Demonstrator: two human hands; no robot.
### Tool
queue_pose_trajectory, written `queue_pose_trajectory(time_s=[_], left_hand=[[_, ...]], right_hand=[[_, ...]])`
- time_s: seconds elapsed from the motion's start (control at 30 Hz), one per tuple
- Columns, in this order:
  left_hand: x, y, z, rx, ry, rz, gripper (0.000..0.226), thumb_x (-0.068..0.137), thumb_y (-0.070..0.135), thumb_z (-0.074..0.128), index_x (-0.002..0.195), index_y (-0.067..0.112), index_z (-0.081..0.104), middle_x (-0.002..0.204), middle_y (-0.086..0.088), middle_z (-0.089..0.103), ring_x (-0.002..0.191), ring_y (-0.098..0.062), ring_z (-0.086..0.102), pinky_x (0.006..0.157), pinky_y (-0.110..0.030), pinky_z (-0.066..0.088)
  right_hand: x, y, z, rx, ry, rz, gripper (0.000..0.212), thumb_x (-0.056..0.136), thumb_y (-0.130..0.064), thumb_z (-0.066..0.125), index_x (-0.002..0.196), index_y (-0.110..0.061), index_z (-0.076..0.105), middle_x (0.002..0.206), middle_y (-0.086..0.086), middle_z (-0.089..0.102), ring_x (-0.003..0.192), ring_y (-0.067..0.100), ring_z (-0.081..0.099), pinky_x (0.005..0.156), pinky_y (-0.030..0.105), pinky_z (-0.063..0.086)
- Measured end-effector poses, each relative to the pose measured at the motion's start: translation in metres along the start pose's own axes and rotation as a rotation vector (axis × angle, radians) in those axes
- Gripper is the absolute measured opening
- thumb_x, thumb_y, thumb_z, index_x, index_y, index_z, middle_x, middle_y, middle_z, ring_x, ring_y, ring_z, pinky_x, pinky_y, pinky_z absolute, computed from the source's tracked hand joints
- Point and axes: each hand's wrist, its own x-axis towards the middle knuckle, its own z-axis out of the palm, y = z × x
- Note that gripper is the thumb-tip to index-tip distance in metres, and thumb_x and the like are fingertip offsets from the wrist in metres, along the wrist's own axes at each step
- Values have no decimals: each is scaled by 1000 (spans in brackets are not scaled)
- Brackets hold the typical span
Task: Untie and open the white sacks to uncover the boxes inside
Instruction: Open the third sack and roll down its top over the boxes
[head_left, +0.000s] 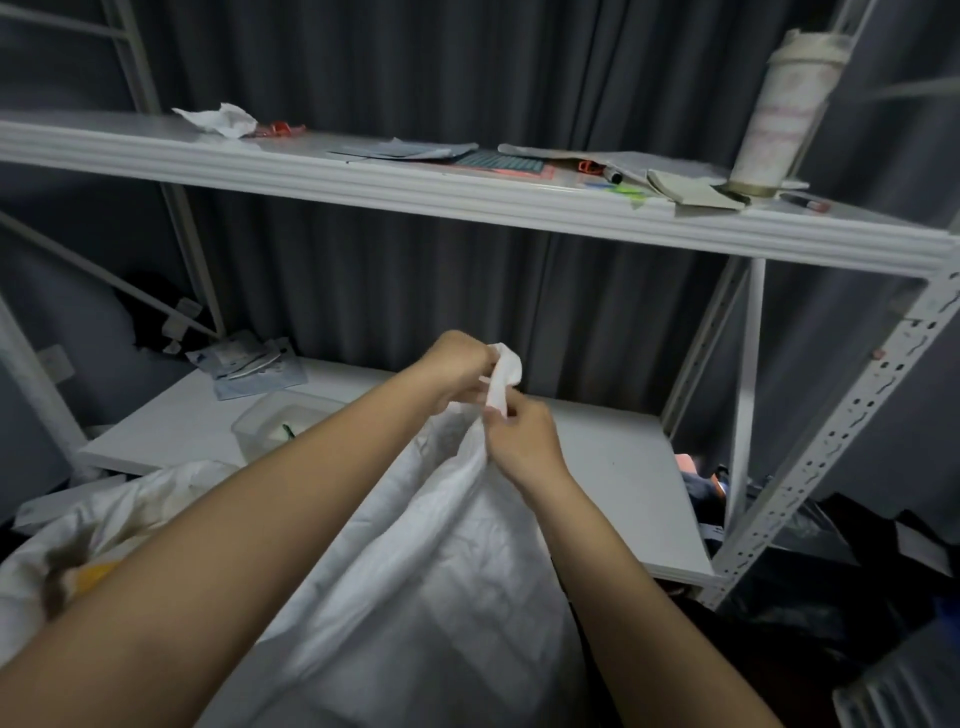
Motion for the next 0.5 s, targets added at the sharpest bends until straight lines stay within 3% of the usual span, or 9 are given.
queue_pose_trajectory(time_s=[0.03, 0.1, 0.13, 0.2, 0.27, 0.33, 0.4, 0.5], left_hand=[[-3, 1, -1, -46, -53, -8, 20, 91, 10, 51, 94, 1, 69, 100, -16, 70, 86, -27, 70, 84, -35, 57], [-10, -2, -10, -13, -106, -28, 22, 90, 19, 55, 98, 2, 67, 99, -13, 70, 87, -23, 68, 83, -31, 56], [-14, -6, -15, 73, -121, -45, 24, 89, 25, 59, 99, 4, 66, 98, -10, 70, 87, -21, 67, 80, -30, 55], [-22, -19, -19, 212, -168, -77, 21, 88, 26, 64, 94, 6, 66, 94, -6, 70, 88, -17, 67, 75, -29, 55], [-23, -31, -15, 230, -117, -42, 15, 85, 14, 67, 75, 6, 60, 81, -6, 65, 79, -18, 64, 71, -29, 54], [-20, -40, -10, 254, 6, 31, 15, 78, 7, 67, 69, 8, 56, 70, -9, 53, 67, -21, 54, 63, -32, 48], [-20, -43, -6, 291, 85, 101, 9, 74, 5, 63, 69, 10, 58, 65, -9, 46, 62, -19, 46, 58, -31, 38], [-23, -45, 2, 257, 52, 129, 9, 78, 5, 58, 70, 9, 59, 66, -10, 46, 63, -19, 43, 59, -30, 35]], right_hand=[[3, 1, -4, 187, -5, 85, 29, 90, -17, 49, 114, -15, 66, 104, 11, 68, 97, 25, 65, 84, 36, 54], [7, 10, -10, 740, -194, 233, 32, 91, -1, 51, 120, -7, 64, 113, 15, 68, 100, 25, 67, 94, 40, 52], [6, 15, -11, 984, -276, 279, 32, 93, -2, 52, 124, -3, 60, 117, 18, 66, 104, 28, 66, 98, 44, 50], [2, 17, -2, 1158, -223, 358, 35, 90, -11, 64, 123, 0, 58, 117, 22, 65, 106, 32, 65, 98, 47, 49], [-5, 13, 5, 908, 45, 357, 30, 81, -17, 76, 105, -3, 66, 101, 14, 71, 93, 26, 69, 88, 41, 56], [-16, 10, 4, 460, 253, 169, 16, 84, -24, 73, 91, -10, 72, 86, 3, 72, 81, 18, 67, 80, 37, 57], [-29, 11, 0, 203, 222, -3, 20, 92, -27, 59, 100, -15, 74, 87, 0, 72, 82, 17, 66, 80, 37, 55], [-44, 9, 7, 94, -13, -16, 32, 94, -23, 53, 125, -20, 60, 102, 4, 69, 94, 22, 64, 86, 41, 53]])
